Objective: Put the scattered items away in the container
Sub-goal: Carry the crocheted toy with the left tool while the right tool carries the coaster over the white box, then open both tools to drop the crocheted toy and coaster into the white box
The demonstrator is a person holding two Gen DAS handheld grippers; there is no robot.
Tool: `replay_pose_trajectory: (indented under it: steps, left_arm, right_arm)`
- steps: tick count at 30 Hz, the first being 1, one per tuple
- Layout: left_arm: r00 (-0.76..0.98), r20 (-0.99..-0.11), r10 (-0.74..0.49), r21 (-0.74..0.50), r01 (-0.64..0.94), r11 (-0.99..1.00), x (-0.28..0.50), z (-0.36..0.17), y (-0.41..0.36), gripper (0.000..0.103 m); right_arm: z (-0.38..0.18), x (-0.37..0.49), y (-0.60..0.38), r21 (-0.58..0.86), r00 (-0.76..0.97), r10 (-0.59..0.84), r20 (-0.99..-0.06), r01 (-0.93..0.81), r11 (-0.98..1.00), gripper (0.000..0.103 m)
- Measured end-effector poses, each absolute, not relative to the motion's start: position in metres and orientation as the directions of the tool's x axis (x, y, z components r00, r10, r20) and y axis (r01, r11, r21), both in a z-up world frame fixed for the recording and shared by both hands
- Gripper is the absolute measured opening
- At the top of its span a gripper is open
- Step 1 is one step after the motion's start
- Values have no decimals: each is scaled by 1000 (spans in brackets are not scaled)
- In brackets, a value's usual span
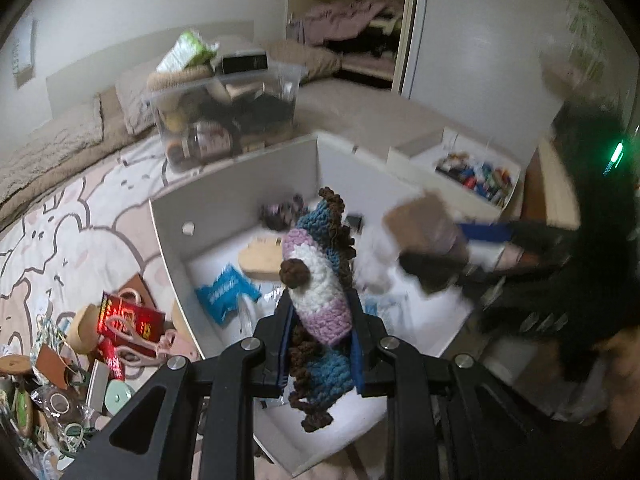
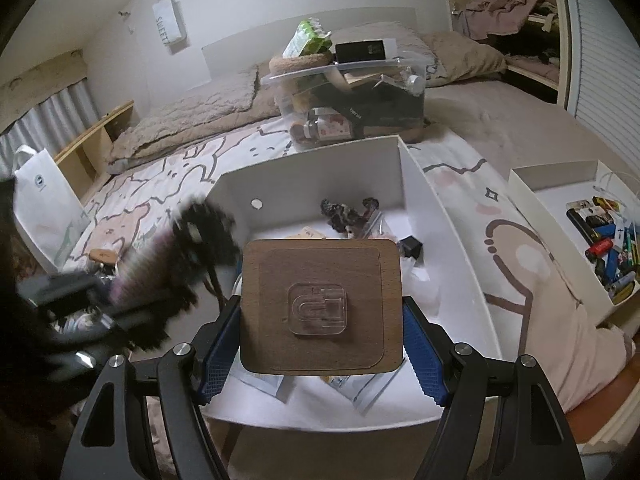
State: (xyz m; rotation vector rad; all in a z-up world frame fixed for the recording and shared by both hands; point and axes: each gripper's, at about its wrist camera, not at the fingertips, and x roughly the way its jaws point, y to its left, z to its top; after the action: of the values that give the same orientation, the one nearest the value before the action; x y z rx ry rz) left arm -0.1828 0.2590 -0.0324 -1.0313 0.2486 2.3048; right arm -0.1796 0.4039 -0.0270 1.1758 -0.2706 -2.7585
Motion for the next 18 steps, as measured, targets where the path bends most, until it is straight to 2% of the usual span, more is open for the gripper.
replay_pose_trajectory:
  steps: [7,11,13,15,18]
  left_arm:
    - [-472,-796,378,-48,-574,-817,-189,-64,262,24]
    - [-447,-822,352,-38,-575,-817,-193,-74,261,39]
    - [-447,-820,358,-37,-583,-812,-192,-73,260,44]
    - [-452,-816,360,-36,-581,-813,-194,-71,258,60]
    - [-453,-811,370,-45,-583,-811,-196,-68,256,62]
  right_arm:
    - [-22,-197,413,281,-683,-228,-694,35,-959,76]
    - [-27,-217,406,274,-637,-227,-737,26,-961,76]
    - [-28,-226,400,255,-621,-217,-753,29,-967,76]
    - [-29,-234,394,249,-606,-217,-766,33,-968,76]
    - [-30,-245,387,256,-584,-227,-780,33,-966,76]
